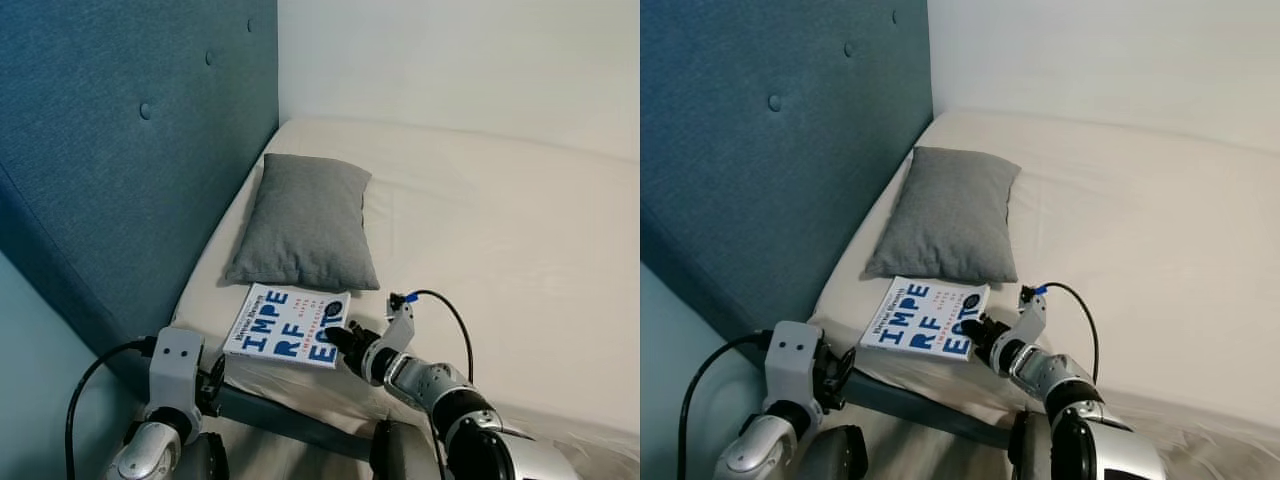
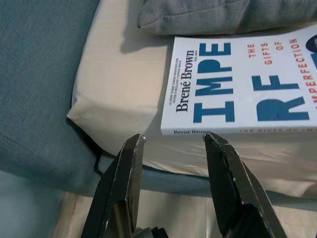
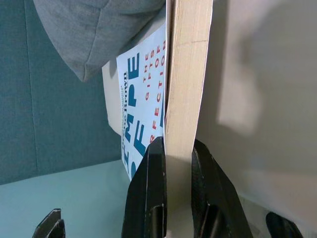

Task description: Clean up the room

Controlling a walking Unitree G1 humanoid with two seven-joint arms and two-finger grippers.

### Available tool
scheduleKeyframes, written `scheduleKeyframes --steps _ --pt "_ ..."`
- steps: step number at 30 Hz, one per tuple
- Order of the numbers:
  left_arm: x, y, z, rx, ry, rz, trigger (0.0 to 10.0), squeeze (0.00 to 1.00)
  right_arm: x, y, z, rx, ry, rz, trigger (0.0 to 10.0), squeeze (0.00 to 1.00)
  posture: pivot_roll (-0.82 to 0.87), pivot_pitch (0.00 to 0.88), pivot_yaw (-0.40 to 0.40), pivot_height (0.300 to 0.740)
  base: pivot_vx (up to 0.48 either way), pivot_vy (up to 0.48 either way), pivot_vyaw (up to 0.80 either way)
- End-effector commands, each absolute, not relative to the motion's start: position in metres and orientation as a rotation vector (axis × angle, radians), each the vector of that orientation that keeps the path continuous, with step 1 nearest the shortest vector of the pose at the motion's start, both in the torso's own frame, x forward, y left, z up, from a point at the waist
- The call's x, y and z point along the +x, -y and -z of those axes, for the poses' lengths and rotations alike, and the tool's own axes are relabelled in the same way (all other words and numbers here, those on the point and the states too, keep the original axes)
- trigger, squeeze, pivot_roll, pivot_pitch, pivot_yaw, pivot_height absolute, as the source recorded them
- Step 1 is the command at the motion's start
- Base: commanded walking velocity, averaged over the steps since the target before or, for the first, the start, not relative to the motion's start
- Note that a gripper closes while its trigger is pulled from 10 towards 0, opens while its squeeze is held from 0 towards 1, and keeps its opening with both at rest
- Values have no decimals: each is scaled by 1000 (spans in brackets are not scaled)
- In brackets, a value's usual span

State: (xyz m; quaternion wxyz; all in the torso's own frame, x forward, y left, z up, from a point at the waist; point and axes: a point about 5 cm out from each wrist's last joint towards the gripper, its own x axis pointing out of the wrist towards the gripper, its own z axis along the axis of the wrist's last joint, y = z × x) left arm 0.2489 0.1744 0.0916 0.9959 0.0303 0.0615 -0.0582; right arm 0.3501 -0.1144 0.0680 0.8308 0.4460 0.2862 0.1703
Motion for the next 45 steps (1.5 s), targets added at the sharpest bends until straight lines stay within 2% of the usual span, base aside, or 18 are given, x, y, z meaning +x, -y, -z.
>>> scheduleKeyframes --steps 1,8,23,24,25,26,27,28,29,41,42,43,44,45 --pt "246 -177 -90 68 -145 114 10000 0 349 122 -64 910 -611 -324 10000 0 128 280 -74 545 0 0 0" --pt "246 -176 -91 51 -147 107 10000 0 351 126 -66 891 -592 -310 10000 0 131 285 -69 545 0 0 0" --pt "246 -176 -92 52 -153 103 10000 0 364 131 -83 990 -460 -261 10000 0 138 291 -66 545 0 0 0" --pt "246 -176 -92 52 -156 105 10000 0 364 130 -83 978 -471 -266 10000 94 138 291 -66 545 0 0 0" --pt "246 -175 -92 51 -156 105 10000 0 364 130 -83 974 -473 -268 10000 396 138 290 -66 545 0 0 0" --pt "246 -175 -92 51 -156 105 10000 0 364 130 -83 974 -473 -268 10000 396 138 290 -66 545 0 0 0" --pt "246 -175 -92 50 -156 106 10000 0 364 130 -83 973 -474 -269 10000 514 139 290 -66 545 0 0 0" --pt "246 -175 -92 50 -156 106 10000 0 364 130 -83 973 -474 -269 10000 514 139 290 -66 545 0 0 0" --pt "246 -175 -93 49 -155 106 10000 0 364 130 -82 974 -473 -268 10000 1000 139 289 -66 545 0 0 0" --pt "247 -163 -95 8 -152 150 10000 0 364 135 -81 988 -454 -219 10000 1000 137 268 -56 545 0 0 0" --pt "247 -162 -96 2 -149 157 10000 0 364 136 -80 988 -452 -204 10000 933 134 262 -55 545 0 0 0" --pt "247 -162 -96 2 -149 157 10000 0 364 136 -80 988 -452 -204 10000 933 134 262 -55 545 0 0 0" --pt "248 -159 -97 -4 -144 169 10000 0 363 136 -78 981 -455 -195 10000 0 130 250 -55 545 0 0 0" --pt "248 -159 -97 -4 -144 169 10000 0 363 136 -78 981 -455 -195 10000 0 130 250 -55 545 0 0 0"
